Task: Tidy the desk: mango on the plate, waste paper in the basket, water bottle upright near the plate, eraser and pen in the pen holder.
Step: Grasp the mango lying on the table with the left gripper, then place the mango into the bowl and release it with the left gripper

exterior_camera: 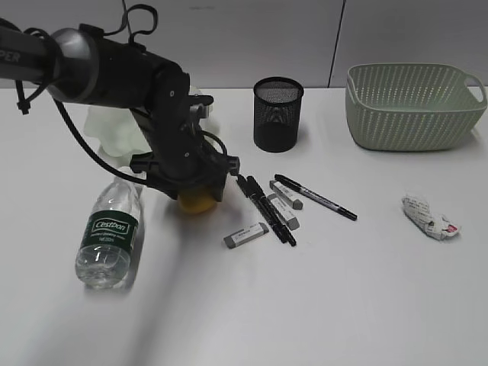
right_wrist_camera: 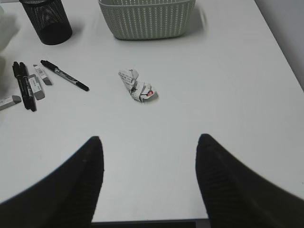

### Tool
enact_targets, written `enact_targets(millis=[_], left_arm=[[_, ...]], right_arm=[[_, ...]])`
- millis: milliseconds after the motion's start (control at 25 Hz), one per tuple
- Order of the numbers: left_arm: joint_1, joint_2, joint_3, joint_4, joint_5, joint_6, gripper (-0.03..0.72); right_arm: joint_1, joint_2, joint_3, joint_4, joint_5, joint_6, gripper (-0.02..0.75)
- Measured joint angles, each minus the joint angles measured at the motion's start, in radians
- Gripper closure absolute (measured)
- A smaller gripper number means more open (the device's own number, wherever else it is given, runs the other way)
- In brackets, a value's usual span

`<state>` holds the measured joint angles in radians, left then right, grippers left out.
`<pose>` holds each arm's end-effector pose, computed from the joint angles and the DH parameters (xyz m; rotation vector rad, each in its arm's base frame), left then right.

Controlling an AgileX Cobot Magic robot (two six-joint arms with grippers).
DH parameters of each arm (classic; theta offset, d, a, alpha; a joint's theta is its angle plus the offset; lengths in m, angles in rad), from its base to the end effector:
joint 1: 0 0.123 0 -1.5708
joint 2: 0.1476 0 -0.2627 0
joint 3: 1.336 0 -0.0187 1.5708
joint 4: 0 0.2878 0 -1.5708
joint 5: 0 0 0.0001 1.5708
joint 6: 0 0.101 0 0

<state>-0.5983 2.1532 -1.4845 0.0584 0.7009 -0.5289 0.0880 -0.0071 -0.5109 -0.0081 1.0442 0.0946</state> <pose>0.3778 -0.2529 0.0795 0.1557 2.8654 -0.1690 0.0572 0.0043 0.2959 0.0070 2.0114 0.1069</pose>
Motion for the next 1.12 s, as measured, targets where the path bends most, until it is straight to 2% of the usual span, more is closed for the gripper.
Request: enact_targets(millis=[200, 320, 400, 480, 600, 720, 960, 1120], left_arm=[[-0.013, -0.057, 0.0, 0.005, -0.04, 0.002, 0.134], [-0.033, -0.162, 0.0, 0.007, -0.126, 0.028, 0.134], [-0.033, -0.229, -0.001, 0.047, -0.204, 0.036, 0.134], [0.01, -0.265, -0.006, 0.095, -0.255, 0.039, 0.134], [0.151, -0.231, -0.01, 0.119, -0.278, 0.04, 0.134], [0.245, -0.149, -0.006, 0.134, -0.291, 0.04, 0.134], [0.246, -0.071, 0.0, 0.134, -0.335, 0.066, 0.129], [0.245, -0.072, -0.001, 0.131, -0.339, 0.069, 0.055]], right_arm=[[0.0, 0.0, 0.0, 0.001, 0.0, 0.0, 0.251], [0.0, 0.0, 0.0, 0.001, 0.0, 0.0, 0.251], [0.0, 0.0, 0.0, 0.002, 0.0, 0.0, 0.251], [0.0, 0.0, 0.0, 0.002, 0.0, 0.0, 0.251], [0.0, 0.0, 0.0, 0.002, 0.0, 0.0, 0.251], [0.0, 0.0, 0.0, 0.002, 0.0, 0.0, 0.251], [0.0, 0.0, 0.0, 0.002, 0.0, 0.0, 0.251], [0.0, 0.0, 0.0, 0.002, 0.0, 0.0, 0.251]])
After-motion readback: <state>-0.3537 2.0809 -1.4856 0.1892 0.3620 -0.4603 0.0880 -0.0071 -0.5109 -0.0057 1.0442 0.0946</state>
